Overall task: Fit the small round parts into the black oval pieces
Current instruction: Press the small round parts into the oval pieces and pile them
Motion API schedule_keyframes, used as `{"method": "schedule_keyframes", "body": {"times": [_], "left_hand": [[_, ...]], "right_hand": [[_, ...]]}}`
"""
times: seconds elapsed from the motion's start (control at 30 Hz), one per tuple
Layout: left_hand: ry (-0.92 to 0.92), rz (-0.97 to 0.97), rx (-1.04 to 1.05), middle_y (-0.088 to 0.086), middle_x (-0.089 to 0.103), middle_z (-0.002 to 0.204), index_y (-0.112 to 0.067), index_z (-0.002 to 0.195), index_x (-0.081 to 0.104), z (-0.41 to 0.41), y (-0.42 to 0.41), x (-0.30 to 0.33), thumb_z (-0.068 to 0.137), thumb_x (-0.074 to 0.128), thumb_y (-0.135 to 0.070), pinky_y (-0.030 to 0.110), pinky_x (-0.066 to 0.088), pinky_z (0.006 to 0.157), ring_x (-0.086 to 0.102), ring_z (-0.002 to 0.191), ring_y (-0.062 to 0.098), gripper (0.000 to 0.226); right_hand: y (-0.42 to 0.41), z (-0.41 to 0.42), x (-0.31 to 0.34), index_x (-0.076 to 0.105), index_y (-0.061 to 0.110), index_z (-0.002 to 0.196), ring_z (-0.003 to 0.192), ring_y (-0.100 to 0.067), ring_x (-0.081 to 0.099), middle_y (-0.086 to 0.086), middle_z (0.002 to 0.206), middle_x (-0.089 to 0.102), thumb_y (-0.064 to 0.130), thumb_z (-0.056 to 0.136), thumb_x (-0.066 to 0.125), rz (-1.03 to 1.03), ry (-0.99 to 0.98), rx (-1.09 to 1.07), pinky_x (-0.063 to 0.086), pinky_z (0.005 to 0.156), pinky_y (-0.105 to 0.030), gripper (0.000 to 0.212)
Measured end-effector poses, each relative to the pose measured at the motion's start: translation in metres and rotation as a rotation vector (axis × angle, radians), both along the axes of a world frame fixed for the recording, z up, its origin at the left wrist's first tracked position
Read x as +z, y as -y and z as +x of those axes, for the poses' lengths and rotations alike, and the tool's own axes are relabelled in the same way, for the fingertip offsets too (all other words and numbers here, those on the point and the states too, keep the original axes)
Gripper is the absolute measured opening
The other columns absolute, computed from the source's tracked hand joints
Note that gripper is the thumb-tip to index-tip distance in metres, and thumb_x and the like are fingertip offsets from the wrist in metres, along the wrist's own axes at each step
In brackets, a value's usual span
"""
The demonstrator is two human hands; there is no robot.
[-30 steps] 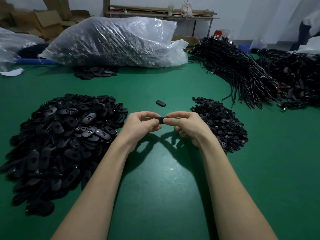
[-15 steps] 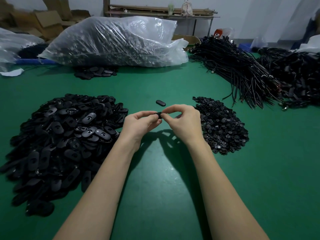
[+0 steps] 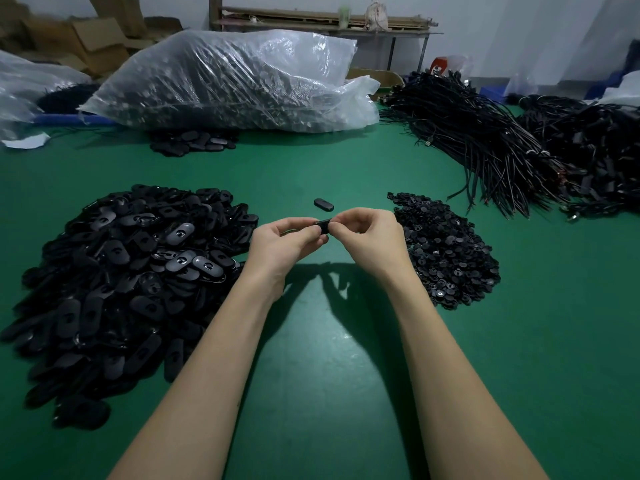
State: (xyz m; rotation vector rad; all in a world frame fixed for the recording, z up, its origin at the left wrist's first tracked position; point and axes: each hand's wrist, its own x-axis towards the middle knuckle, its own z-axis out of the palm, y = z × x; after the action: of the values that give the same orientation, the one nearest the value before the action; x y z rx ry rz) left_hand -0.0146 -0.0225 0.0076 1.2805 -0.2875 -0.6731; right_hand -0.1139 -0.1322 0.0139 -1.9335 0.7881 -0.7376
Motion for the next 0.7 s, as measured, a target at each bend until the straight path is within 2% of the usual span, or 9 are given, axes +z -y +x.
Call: {"method": "schedule_keyframes", "body": {"times": [0.2,0.43,0.53,0.7], "left_hand": [[0.018,0.002,-0.025,0.016,0.078,0.088,-0.002,0.089,0.073,-0.0008,-0.0004,0.0008,0.086,0.073,0.006,0.02,0.059,0.075,0.077,0.084,0.025,0.008],[0.082,0.03,-0.059,0.013,0.078,0.084,-0.004,0.087,0.073,-0.0003,-0.0028,0.0026,0.086,0.072,0.006,0.018,0.058,0.073,0.077,0.083,0.023,0.01],[0.121,0.041,-0.075,0.011,0.078,0.085,-0.005,0.089,0.073,-0.001,-0.0037,0.003,0.087,0.072,0.004,0.019,0.058,0.074,0.077,0.082,0.022,0.009],[0.162,0.051,-0.083,0.012,0.078,0.088,-0.002,0.095,0.073,-0.0012,-0.004,0.0023,0.088,0.071,0.004,0.021,0.059,0.079,0.077,0.084,0.023,0.009]], "right_hand": [[0.0001,-0.0014,0.002,0.075,0.028,0.077,0.059,0.012,0.059,0.014,0.066,0.071,0.024,0.088,0.076,-0.01,-0.021,0.014,0.04,0.059,-0.003,0.012],[0.0019,-0.0049,0.0051,0.077,0.026,0.082,0.054,0.012,0.056,0.016,0.061,0.066,0.024,0.089,0.076,-0.006,-0.054,0.051,0.038,0.056,-0.004,0.007],[0.0019,-0.0058,0.0069,0.077,0.028,0.08,0.058,0.012,0.059,0.013,0.068,0.072,0.025,0.087,0.077,0.014,-0.056,0.03,0.039,0.056,-0.004,0.008],[0.0024,-0.0065,0.0091,0.079,0.026,0.081,0.053,0.008,0.057,0.009,0.072,0.074,0.025,0.086,0.078,0.06,-0.059,0.031,0.042,0.06,-0.015,0.005]]}}
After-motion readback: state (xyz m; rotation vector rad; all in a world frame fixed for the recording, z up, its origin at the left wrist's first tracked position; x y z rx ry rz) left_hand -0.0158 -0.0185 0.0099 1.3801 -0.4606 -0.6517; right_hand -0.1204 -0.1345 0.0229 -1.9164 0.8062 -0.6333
